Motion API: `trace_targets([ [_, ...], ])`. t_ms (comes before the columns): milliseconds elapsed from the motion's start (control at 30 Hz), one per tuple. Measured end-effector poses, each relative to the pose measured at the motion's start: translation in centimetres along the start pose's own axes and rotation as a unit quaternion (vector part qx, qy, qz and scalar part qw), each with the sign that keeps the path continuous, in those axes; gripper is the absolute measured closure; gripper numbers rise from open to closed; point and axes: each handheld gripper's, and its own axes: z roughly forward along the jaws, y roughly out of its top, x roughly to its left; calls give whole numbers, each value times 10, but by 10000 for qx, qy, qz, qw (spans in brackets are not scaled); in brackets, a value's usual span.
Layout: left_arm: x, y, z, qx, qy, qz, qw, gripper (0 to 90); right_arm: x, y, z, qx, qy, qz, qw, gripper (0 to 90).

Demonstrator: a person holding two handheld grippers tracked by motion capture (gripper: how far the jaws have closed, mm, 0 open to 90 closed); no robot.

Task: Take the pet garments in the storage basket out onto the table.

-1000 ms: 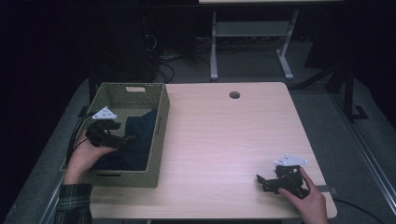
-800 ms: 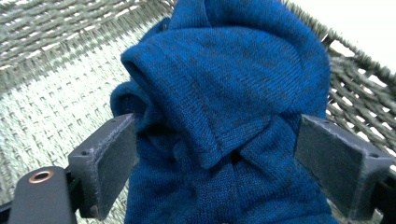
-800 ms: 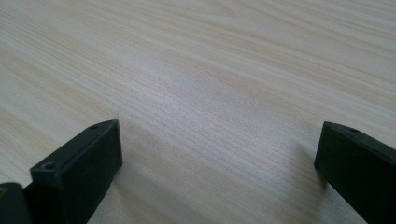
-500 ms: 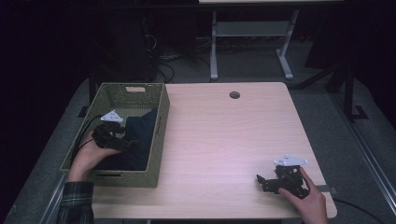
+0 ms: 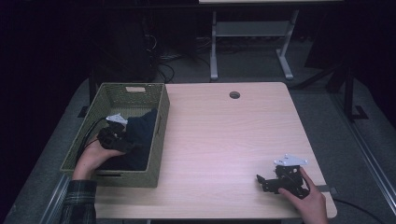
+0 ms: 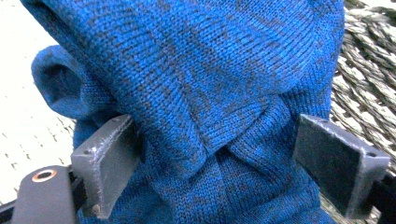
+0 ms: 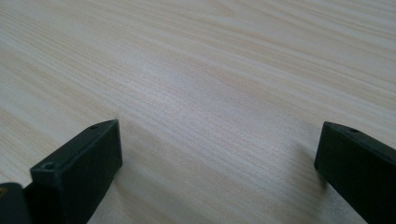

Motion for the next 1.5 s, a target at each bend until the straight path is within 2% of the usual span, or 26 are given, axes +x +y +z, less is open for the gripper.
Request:
trace_targets([
  [167,0,-1,0,103,-119,-12,9999,311,0,0,0,0,0,0,10000,4],
  [267,0,-2,0,171,-147,25,9997,458,0,0,0,-1,0,-1,10000,4],
  [300,0,-2,-1,185,-150,36,9997,458,0,0,0,-1,0,-1,10000,4],
  [333,-1,-2,0,202,-162,-24,9997,569,0,0,0,-1,0,-1,10000,4],
  [367,-2,-1,0,221,-112,-1,9997,614,0,0,0,0,0,-1,10000,4],
  [467,-1,1,-3,262,-93,-4,9996,685,0,0,0,-1,0,-1,10000,4],
  [533,0,1,-5,217,-70,-33,9997,695,0,0,0,-1,0,-1,10000,4],
  [600,1,2,-12,16,-34,-154,9999,697,0,0,0,0,0,-1,10000,5],
  [700,1,2,-19,-91,-12,-163,9998,699,0,0,0,0,0,-1,10000,4],
  [833,0,4,-35,-461,-28,-285,9985,700,0,0,0,0,0,0,10000,4],
  [900,0,4,-38,-518,-44,-282,9982,701,0,0,0,0,1,0,10000,4],
  [1033,-4,7,-52,-846,37,-341,9958,702,0,0,0,0,0,0,10000,4],
  [1067,-4,7,-52,-846,37,-341,9958,702,0,0,0,0,0,0,10000,4],
  [1167,-7,9,-64,-1103,92,-339,9933,703,0,0,0,1,0,0,10000,5],
  [1200,-7,9,-64,-1103,92,-339,9933,703,0,0,0,0,0,-1,10000,4],
  [1233,-8,10,-69,-1260,89,-381,9913,703,0,0,0,0,0,-2,10000,4],
  [1300,-9,11,-71,-1316,94,-384,9905,704,0,0,0,0,0,-2,10000,4],
  [1367,-12,13,-77,-1463,109,-395,9884,706,0,0,0,0,0,1,10000,4],
  [1500,-17,16,-82,-1569,102,-360,9869,706,0,0,0,1,0,2,10000,4],
])
